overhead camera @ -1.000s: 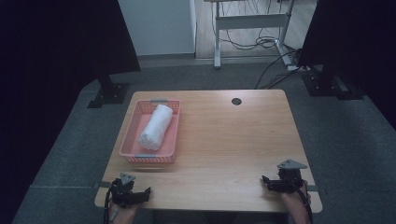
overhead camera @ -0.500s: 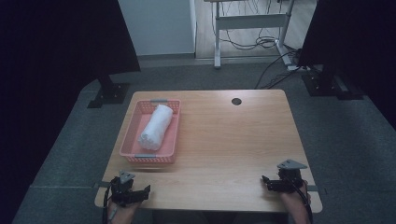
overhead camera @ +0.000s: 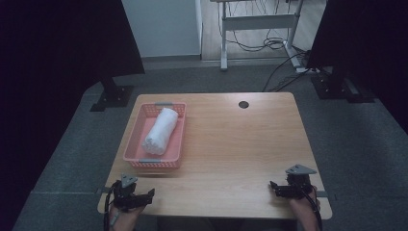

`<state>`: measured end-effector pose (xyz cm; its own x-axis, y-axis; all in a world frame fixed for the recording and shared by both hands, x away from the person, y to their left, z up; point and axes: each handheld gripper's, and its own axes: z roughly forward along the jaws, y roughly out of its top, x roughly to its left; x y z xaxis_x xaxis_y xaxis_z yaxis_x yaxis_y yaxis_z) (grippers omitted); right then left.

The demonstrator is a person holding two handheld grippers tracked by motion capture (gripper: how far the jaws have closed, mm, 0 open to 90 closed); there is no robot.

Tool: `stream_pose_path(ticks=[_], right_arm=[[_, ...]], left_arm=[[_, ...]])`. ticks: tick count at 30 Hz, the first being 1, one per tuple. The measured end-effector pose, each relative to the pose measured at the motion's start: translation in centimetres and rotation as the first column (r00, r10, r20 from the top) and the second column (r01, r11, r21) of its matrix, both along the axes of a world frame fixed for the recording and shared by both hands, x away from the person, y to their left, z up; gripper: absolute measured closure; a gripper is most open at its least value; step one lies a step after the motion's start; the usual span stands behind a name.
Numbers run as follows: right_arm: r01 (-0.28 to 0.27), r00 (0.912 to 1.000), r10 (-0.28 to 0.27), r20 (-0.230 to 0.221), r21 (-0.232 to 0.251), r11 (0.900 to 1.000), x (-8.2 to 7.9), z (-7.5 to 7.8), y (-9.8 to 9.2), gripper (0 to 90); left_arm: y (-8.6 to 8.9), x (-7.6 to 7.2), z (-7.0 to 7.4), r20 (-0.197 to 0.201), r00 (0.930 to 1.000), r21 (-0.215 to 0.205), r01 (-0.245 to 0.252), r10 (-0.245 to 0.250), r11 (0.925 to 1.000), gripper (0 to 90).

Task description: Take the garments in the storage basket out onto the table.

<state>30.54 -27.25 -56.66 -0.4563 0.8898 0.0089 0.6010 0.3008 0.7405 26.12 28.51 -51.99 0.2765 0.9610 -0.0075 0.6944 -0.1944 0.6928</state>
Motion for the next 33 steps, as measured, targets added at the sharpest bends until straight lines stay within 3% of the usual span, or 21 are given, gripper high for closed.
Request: stream_pose_path(ticks=[33], right_arm=[[0.0, 1.0, 0.0, 0.0, 0.0, 1.0, 0.0, 0.0, 0.0, 8.4]], left_arm=[[-0.6, 1.0, 3.4, 0.053, 0.9981, -0.034, 0.034, -0.032, 0.9989, 6.7]])
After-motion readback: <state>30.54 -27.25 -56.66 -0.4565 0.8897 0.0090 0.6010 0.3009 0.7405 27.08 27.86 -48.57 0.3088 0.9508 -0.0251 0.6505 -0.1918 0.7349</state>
